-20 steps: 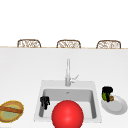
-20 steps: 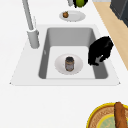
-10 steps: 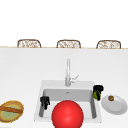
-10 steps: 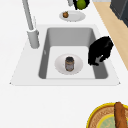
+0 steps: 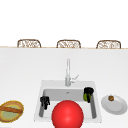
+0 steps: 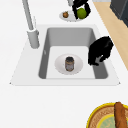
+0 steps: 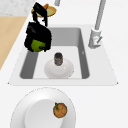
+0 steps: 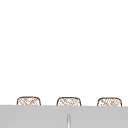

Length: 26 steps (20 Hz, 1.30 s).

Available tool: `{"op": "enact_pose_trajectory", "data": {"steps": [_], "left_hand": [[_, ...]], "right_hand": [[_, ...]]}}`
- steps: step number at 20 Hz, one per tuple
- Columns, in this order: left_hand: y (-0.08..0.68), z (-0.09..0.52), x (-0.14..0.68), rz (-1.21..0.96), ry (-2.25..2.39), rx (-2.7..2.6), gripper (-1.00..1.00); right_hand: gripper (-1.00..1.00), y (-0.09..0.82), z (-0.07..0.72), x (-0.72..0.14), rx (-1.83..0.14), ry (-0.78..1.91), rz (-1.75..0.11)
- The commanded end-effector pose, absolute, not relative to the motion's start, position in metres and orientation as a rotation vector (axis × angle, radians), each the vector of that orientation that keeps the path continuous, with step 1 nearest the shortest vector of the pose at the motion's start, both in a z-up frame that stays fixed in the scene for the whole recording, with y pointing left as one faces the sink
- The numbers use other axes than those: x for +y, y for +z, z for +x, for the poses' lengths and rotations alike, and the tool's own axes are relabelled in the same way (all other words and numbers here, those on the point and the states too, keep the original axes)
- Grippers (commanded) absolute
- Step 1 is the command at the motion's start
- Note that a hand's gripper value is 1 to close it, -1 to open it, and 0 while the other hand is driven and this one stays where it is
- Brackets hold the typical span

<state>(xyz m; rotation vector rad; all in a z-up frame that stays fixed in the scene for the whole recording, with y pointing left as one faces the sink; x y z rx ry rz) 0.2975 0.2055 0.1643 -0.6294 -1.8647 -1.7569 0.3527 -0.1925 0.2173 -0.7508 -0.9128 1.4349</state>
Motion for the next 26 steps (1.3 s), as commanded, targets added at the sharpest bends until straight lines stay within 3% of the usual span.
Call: {"op": "enact_pose_trajectory", "data": {"steps": [1, 6, 17, 26], "left_hand": [[0.164, 0.297, 0.205, -0.629, -1.757, -1.865, 0.00], [0.164, 0.297, 0.205, -0.629, -1.757, -1.865, 0.00], [0.164, 0.297, 0.205, -0.629, -1.757, -1.865, 0.00], [0.164, 0.297, 0.205, -0.629, -1.757, -1.865, 0.00]], "right_hand": [[1.00, 0.189, 0.353, -0.171, -0.949, 1.404, -0.709], [1.00, 0.151, 0.343, -0.162, -1.076, 1.467, -0.625], [1.00, 0.054, 0.408, -0.099, -1.007, 1.487, -0.590], [1.00, -0.019, 0.446, -0.097, -1.038, 1.512, -0.591]]}}
